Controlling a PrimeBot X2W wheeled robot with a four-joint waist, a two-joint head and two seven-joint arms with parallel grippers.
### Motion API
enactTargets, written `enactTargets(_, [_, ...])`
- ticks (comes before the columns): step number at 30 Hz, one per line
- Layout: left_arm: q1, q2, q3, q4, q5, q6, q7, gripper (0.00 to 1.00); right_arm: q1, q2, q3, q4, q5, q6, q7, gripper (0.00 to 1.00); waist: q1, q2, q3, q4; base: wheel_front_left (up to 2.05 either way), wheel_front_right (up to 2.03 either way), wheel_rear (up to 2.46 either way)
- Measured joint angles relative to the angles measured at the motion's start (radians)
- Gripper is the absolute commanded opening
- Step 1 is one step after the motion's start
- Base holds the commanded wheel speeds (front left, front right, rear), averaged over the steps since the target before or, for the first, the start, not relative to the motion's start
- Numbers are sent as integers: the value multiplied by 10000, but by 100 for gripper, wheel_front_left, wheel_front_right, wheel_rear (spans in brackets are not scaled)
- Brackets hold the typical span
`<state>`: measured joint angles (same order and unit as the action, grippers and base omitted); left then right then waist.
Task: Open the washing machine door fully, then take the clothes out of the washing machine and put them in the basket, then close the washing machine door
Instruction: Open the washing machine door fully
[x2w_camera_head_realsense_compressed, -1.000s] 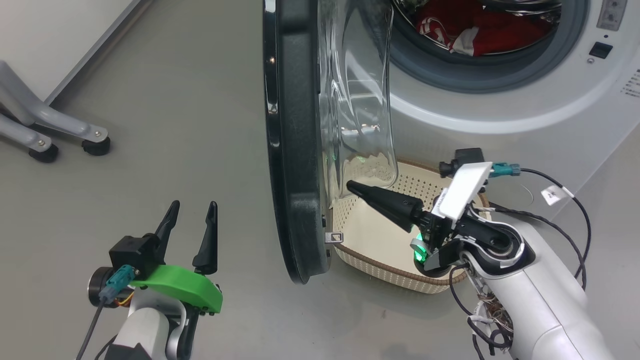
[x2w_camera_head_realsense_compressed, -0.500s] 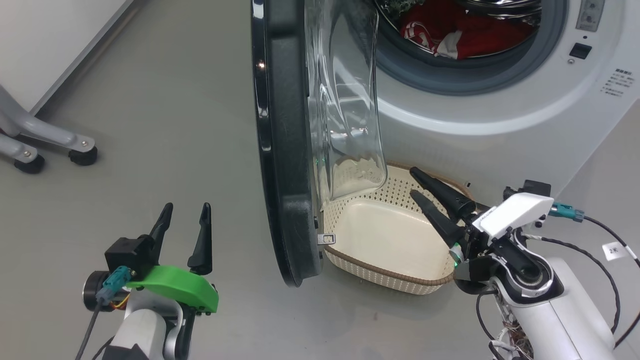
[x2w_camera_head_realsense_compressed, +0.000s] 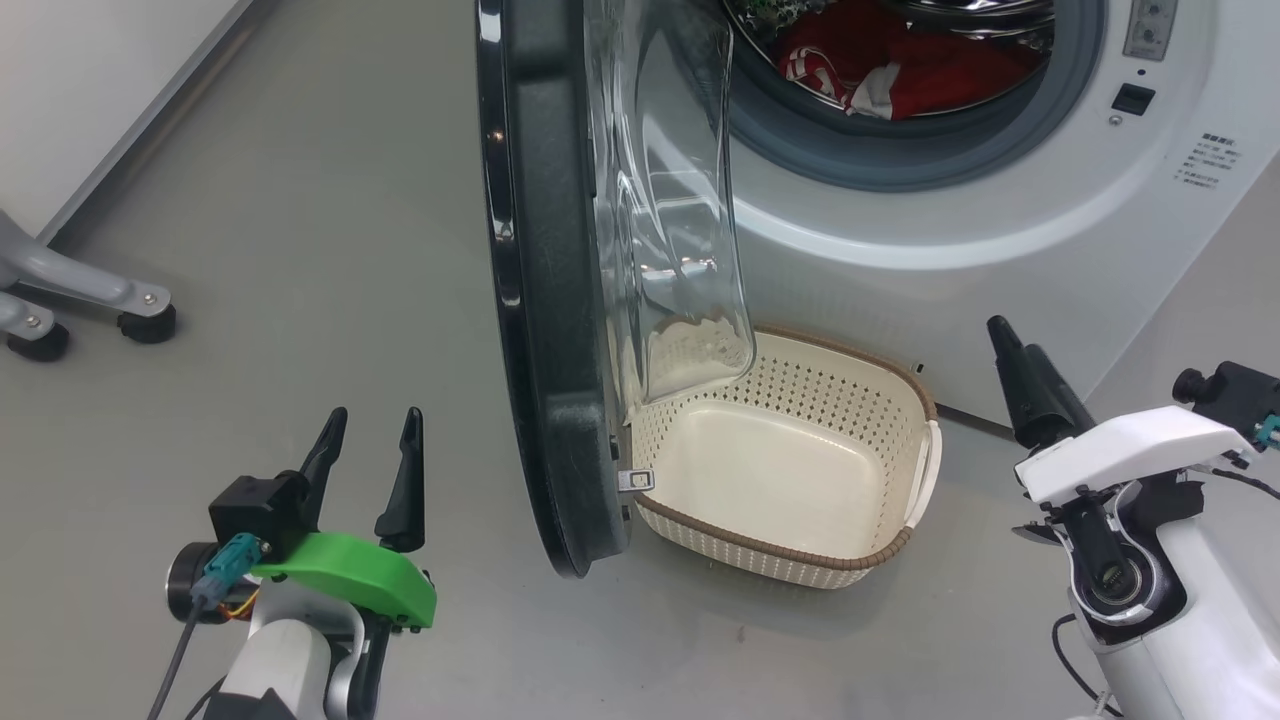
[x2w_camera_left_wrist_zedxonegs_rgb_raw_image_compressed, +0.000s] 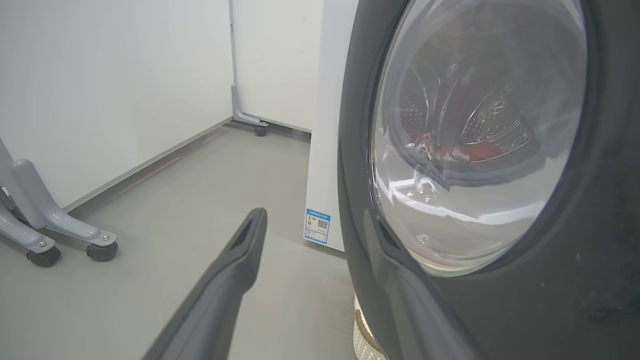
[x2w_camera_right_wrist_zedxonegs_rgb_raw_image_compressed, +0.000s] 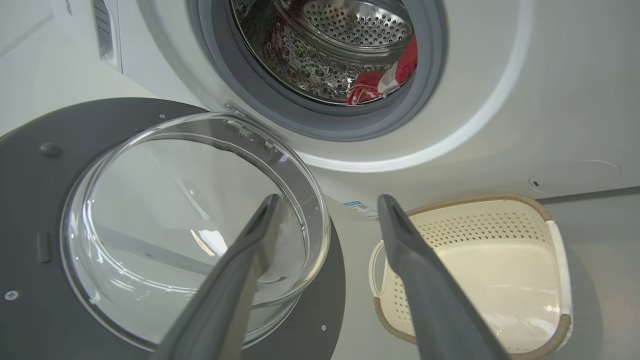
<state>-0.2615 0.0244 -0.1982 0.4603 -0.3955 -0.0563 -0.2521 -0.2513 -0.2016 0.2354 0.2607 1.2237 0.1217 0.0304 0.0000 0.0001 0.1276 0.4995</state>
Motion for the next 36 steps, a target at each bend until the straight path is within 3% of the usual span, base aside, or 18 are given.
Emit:
enactTargets(8, [7,4,61,46,13,75,0,100,-4,-876,407,201,-3567,-12,-2696,100,0,0,-92,-143,0,0,0])
enactTargets(11, [8,4,52,61,15,75,0,100,-31,-922,523,259,-4460,-318,-3354,100,0,0,-121,-169,0,0,0])
enactTargets(23, [198,6,21,151,102,75,0,100,209,-410,451,637,-6435,-1584,-2909,100,0,0,-363,-201,0,0,0])
enactTargets(28, [267,6,19,165,104,75,0,100,429,-153,332,504,-6947,-1768,-2907,100,0,0,-397,-224,0,0,0])
enactTargets(36, [268,6,21,165,105,75,0,100,867,253,343,489,-7463,-1787,-2907,100,0,0,-392,-269,0,0,0])
